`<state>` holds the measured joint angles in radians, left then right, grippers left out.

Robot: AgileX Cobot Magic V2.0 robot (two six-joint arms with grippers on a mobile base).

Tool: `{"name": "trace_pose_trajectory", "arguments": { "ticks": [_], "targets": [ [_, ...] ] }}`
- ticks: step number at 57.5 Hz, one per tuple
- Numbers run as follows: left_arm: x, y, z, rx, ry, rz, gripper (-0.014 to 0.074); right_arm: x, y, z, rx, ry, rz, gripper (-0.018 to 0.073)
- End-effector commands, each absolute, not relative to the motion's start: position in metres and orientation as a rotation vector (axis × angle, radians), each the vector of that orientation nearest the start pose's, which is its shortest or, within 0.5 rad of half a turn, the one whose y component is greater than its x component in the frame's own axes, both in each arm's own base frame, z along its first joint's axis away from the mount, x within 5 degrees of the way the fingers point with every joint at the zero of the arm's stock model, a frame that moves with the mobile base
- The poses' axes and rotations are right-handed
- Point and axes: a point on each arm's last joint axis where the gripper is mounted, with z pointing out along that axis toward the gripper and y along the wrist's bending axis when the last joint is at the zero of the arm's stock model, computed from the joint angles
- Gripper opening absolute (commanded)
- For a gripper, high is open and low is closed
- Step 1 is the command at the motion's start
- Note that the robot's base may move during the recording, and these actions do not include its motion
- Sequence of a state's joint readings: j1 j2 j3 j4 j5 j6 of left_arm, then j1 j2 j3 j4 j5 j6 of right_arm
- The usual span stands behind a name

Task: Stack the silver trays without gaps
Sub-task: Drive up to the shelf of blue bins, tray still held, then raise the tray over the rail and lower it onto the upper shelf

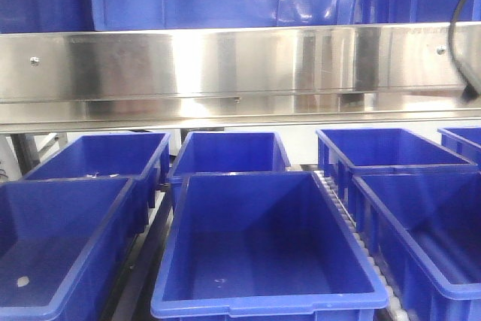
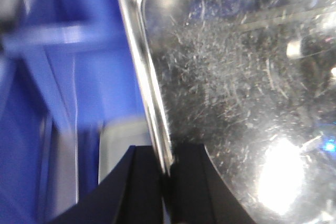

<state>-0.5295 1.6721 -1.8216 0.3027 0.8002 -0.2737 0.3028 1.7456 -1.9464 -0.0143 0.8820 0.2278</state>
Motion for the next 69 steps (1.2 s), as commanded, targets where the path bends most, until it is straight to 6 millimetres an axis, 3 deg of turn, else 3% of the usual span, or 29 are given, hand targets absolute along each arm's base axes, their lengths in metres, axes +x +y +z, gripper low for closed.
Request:
{"name": "trace_pose_trajectory", "arguments": {
  "ticks": [1, 12, 21, 49, 69],
  "targets": [
    [0.347, -0.185, 0.418, 0.419, 2.121, -0.090, -0.0013, 0.387, 0.120, 0.424, -0.098, 2.218, 0.273, -0.0079],
    [0.366, -0.196, 0.378, 0.448, 2.256, -0.033, -0.0013, 0.400, 0.124, 0.389, -0.105, 2.382, 0.232, -0.0079],
    [0.375, -0.201, 0.358, 0.463, 2.307, -0.013, -0.0013, 0.410, 0.127, 0.367, -0.108, 2.456, 0.212, -0.0079],
    [0.380, -0.204, 0.347, 0.471, 2.331, -0.008, -0.0010, 0.423, 0.133, 0.328, -0.107, 2.595, 0.206, -0.0079],
    [0.382, -0.205, 0.344, 0.473, 2.335, -0.006, 0.0255, 0.426, 0.135, 0.323, -0.104, 2.604, 0.218, -0.0076]
  ]
}}
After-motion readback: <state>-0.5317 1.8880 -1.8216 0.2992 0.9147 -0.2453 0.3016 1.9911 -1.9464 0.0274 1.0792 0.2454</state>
